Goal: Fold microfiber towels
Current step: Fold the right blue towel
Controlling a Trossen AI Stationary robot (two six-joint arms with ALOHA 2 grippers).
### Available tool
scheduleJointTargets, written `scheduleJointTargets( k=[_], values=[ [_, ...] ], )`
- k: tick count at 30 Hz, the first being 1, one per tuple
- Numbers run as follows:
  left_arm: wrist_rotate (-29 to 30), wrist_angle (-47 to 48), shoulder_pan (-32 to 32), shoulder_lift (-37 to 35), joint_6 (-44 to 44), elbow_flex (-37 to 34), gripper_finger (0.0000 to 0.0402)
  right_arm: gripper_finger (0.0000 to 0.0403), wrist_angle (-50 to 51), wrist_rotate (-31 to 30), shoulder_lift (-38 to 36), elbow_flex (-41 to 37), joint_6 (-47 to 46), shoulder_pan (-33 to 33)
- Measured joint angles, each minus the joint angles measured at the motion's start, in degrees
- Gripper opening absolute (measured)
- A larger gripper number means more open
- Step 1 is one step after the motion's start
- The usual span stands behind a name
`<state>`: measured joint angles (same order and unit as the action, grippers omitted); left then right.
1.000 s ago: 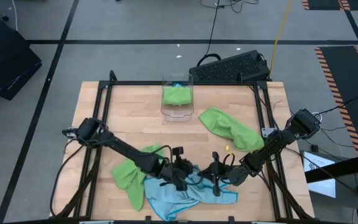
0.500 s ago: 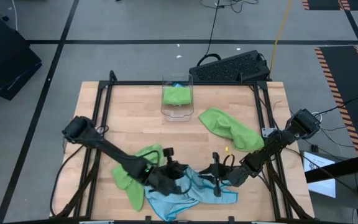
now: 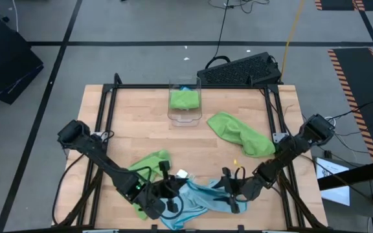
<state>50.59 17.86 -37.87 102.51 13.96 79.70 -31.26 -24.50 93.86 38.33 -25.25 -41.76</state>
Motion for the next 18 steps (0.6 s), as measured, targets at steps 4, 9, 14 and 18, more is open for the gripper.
scheduleJointTargets(
  k=[4,9,14,18],
  values=[
    [0.2,0.4,0.1,0.0,-0.1,0.0,0.0007,0.0212,5.3,-0.3,0.0,0.0,0.0,-1.8],
    [1.0,0.5,0.1,-0.1,-0.8,0.0,0.0004,0.0212,11.5,-1.2,0.0,0.0,-2.8,-3.4],
    [1.2,1.0,-0.1,-1.8,-1.3,0.0,0.0009,0.0211,17.2,-8.8,-1.5,0.0,-5.1,-4.9],
    [2.2,4.0,-0.4,-2.5,0.1,0.0,0.0004,0.0211,22.2,-11.7,-5.1,0.0,-7.4,-7.1]
  ],
)
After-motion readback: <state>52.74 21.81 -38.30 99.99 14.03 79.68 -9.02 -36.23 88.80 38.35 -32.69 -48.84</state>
